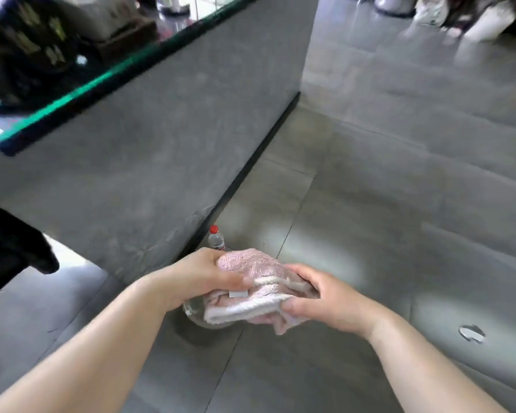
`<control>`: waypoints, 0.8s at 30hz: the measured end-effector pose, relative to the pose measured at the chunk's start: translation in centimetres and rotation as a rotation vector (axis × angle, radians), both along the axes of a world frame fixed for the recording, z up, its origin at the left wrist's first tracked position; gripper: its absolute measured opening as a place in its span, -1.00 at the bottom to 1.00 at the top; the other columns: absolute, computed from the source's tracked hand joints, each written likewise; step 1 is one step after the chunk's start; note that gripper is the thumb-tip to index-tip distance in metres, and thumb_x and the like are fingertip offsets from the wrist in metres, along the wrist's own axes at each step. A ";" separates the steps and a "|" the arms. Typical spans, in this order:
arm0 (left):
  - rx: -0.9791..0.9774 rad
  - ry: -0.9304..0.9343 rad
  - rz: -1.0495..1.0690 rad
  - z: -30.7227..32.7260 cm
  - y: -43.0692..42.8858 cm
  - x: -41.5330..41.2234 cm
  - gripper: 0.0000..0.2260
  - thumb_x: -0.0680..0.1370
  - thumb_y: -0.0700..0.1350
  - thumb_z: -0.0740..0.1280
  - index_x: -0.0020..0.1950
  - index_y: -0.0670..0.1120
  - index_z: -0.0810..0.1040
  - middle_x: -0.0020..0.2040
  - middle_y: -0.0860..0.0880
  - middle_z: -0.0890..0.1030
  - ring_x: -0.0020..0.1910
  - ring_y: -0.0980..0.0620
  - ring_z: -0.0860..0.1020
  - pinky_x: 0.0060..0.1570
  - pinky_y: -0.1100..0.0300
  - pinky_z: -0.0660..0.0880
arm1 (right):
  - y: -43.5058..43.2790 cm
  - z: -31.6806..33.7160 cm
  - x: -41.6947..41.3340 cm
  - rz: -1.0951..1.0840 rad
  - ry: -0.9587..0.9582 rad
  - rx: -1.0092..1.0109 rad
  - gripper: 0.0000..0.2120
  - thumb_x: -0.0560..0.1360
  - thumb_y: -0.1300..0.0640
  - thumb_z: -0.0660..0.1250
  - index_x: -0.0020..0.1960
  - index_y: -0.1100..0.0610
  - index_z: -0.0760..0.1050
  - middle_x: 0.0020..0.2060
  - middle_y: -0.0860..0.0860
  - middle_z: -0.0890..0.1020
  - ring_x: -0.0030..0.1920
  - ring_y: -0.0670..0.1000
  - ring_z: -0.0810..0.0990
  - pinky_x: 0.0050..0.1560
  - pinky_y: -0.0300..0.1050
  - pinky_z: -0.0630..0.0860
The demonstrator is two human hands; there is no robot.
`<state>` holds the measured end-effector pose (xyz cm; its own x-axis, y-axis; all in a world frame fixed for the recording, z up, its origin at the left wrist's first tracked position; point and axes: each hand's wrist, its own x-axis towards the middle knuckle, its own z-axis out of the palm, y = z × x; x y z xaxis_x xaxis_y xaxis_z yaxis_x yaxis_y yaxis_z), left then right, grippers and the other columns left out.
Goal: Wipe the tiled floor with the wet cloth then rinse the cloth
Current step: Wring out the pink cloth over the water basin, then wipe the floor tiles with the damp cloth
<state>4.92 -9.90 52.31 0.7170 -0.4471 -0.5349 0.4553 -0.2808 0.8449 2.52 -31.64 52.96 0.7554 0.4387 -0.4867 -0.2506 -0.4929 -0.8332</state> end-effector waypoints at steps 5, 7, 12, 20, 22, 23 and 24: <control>-0.024 -0.053 -0.041 8.3 -7.9 -4.2 -0.50 0.10 0.07 0.50 -0.05 -0.11 0.55 -0.25 -0.04 0.69 -0.24 0.05 0.64 -0.18 0.20 0.57 | -6.9 8.5 -8.1 -0.304 -0.004 0.028 -0.59 0.26 -0.19 0.35 -0.07 0.09 0.52 -0.19 -0.09 0.58 -0.23 -0.20 0.52 -0.24 -0.42 0.41; -0.127 0.009 -0.010 9.8 -11.8 -6.6 -0.63 0.25 0.00 0.46 -0.04 -0.16 0.54 -0.26 -0.05 0.66 -0.30 0.06 0.61 -0.33 0.26 0.53 | -9.8 9.7 -12.1 -0.476 -0.101 -0.040 -0.74 0.40 -0.03 0.39 -0.15 0.18 0.49 -0.28 -0.03 0.51 -0.29 -0.12 0.42 -0.32 -0.34 0.34; -0.245 0.162 -0.033 11.4 -23.5 -16.4 -0.75 0.54 -0.05 0.17 -0.18 -0.10 0.58 -0.33 -0.06 0.63 -0.35 0.02 0.57 -0.31 0.20 0.49 | -18.2 10.9 -25.1 -0.730 -0.278 -0.225 -0.90 0.46 0.07 0.34 -0.04 -0.07 0.46 -0.13 -0.14 0.53 -0.06 -0.09 0.50 -0.01 -0.29 0.41; -0.283 0.184 -0.296 12.6 -41.7 -40.7 -0.70 0.53 0.02 0.21 -0.14 -0.20 0.55 -0.37 -0.11 0.62 -0.43 0.02 0.59 -0.42 0.28 0.53 | -28.3 13.5 -49.6 -0.883 -0.369 -0.237 -0.54 0.41 0.05 0.40 0.25 -0.07 0.32 0.04 -0.20 0.46 0.00 -0.26 0.45 -0.11 -0.60 0.33; -0.318 0.152 -0.414 12.5 -44.5 -45.0 -0.63 0.45 0.12 0.24 -0.19 -0.20 0.56 -0.37 -0.10 0.65 -0.36 0.02 0.62 -0.34 0.27 0.55 | -30.3 13.1 -53.6 -1.024 -0.319 -0.217 -0.73 0.45 0.12 0.34 0.07 -0.09 0.34 -0.09 -0.06 0.59 -0.12 -0.08 0.55 -0.26 -0.50 0.40; -0.332 0.136 -0.451 12.4 -45.8 -46.8 -0.67 0.43 0.10 0.28 -0.18 -0.18 0.56 -0.35 -0.07 0.66 -0.31 0.04 0.63 -0.29 0.29 0.55 | -31.5 12.9 -55.4 -1.094 -0.300 -0.200 -0.79 0.48 0.17 0.29 -0.03 -0.11 0.34 -0.17 0.02 0.63 -0.18 0.00 0.57 -0.35 -0.46 0.41; -0.346 0.122 -0.471 12.2 -46.9 -48.3 -0.77 0.43 0.03 0.35 -0.17 -0.15 0.57 -0.32 -0.04 0.68 -0.28 0.07 0.64 -0.24 0.30 0.56 | -32.7 12.7 -56.7 -1.147 -0.301 -0.189 -0.78 0.49 0.21 0.25 -0.12 -0.12 0.34 -0.26 0.04 0.63 -0.22 0.03 0.57 -0.40 -0.45 0.40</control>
